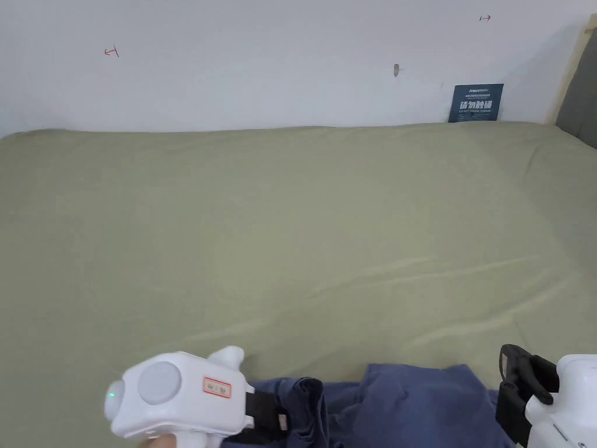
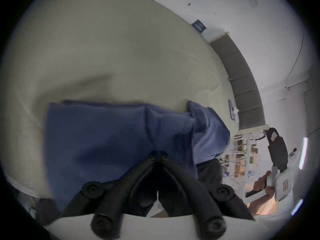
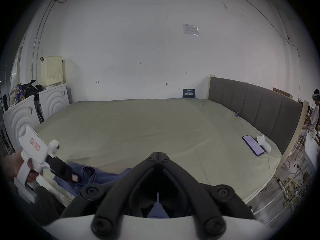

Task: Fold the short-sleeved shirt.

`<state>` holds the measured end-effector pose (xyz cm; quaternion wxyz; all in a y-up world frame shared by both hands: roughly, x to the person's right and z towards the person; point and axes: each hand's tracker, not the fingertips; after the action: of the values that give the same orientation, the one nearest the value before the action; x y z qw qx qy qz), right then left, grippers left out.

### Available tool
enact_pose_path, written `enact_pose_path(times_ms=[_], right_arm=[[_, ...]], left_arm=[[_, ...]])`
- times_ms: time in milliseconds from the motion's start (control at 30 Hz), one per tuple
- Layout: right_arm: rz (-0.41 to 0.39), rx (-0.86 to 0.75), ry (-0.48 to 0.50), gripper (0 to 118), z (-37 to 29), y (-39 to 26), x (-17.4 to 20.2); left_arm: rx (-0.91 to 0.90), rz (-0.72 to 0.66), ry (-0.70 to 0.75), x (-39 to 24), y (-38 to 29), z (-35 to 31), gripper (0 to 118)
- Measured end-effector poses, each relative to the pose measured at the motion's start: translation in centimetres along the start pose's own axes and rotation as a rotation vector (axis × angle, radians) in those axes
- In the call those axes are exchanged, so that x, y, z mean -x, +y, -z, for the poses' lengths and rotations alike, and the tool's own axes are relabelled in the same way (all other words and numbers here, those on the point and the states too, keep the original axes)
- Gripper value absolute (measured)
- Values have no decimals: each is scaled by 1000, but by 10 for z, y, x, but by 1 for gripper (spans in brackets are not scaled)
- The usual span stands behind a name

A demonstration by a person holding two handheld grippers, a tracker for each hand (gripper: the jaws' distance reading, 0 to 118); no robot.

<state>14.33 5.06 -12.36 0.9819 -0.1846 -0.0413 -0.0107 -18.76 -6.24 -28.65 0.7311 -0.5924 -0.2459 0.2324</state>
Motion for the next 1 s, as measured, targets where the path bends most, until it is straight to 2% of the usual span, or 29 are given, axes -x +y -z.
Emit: enact_pose_path(times_ms=[167, 267, 367, 533, 700, 767, 867, 967, 1000], right_arm=[[-10, 6, -13, 2, 1, 0, -3], [-14, 12, -21, 2, 1, 0, -4], [-27, 12, -23, 2, 0, 1, -3], [-29, 3, -15, 2, 0, 5, 2], [-51, -14, 6, 2, 3, 10, 16], [-55, -13, 17, 2, 5, 11, 22], [-65, -9, 28, 2, 7, 12, 30], [-75, -2, 36, 2, 9, 11, 35], [-79, 2, 36, 2, 10, 10, 36]], left_arm=[[49, 16, -81, -23, -11, 67, 0], [37, 33, -48, -26, -18, 84, 0], [28, 8, -75, -26, -14, 66, 0], [-86, 78, -102, -19, -9, -27, 0], [-222, 19, -3, 37, -7, -114, 0], [-217, -12, 54, 63, -5, -126, 0], [-206, -52, 60, 94, 1, -129, 0], [-165, -87, -22, 106, 3, -116, 0], [-161, -92, -53, 109, 4, -112, 12]])
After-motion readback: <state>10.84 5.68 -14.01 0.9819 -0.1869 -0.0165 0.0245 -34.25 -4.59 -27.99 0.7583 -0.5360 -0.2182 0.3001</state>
